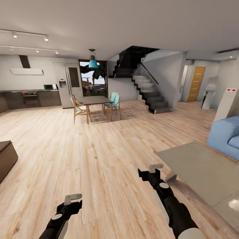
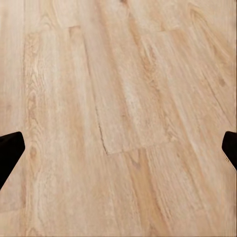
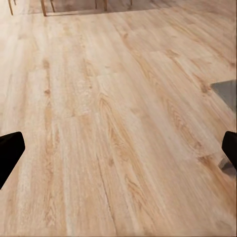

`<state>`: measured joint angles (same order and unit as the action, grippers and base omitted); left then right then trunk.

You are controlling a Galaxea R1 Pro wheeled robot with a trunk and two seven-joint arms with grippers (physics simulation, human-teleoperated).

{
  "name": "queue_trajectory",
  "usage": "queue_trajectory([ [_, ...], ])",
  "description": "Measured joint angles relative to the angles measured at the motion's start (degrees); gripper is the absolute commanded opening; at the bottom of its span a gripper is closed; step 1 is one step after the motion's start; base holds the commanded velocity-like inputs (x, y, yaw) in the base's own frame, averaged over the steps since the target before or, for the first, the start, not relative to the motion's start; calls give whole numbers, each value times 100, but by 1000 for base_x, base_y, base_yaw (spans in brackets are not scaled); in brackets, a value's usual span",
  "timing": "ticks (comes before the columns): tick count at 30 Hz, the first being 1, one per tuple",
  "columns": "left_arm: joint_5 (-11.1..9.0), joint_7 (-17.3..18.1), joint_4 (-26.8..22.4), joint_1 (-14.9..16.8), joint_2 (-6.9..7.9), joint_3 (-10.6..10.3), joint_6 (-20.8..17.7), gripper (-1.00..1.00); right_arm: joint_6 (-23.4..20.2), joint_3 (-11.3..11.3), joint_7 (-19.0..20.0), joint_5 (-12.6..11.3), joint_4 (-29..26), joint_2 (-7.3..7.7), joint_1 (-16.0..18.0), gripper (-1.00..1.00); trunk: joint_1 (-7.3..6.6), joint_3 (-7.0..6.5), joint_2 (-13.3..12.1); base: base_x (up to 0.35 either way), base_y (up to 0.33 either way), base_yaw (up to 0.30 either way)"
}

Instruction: Turn on the radio receiver that's on the table in the living room.

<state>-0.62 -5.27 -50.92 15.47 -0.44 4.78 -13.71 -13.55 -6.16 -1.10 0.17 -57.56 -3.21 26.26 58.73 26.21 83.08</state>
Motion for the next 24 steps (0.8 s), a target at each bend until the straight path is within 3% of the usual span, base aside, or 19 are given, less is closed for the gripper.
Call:
queue_trajectory([
  [7, 0, 0, 17, 0, 0, -144, 0, 100, 0, 0, -3, 0, -1, 4, 1, 100, 0, -17, 0, 0, 0, -286],
  [24, -5, -9, 51, 0, 0, -162, 0, 100, 1, 0, -5, 0, -1, 6, 1, 100, 0, -22, 0, 0, 0, -286],
])
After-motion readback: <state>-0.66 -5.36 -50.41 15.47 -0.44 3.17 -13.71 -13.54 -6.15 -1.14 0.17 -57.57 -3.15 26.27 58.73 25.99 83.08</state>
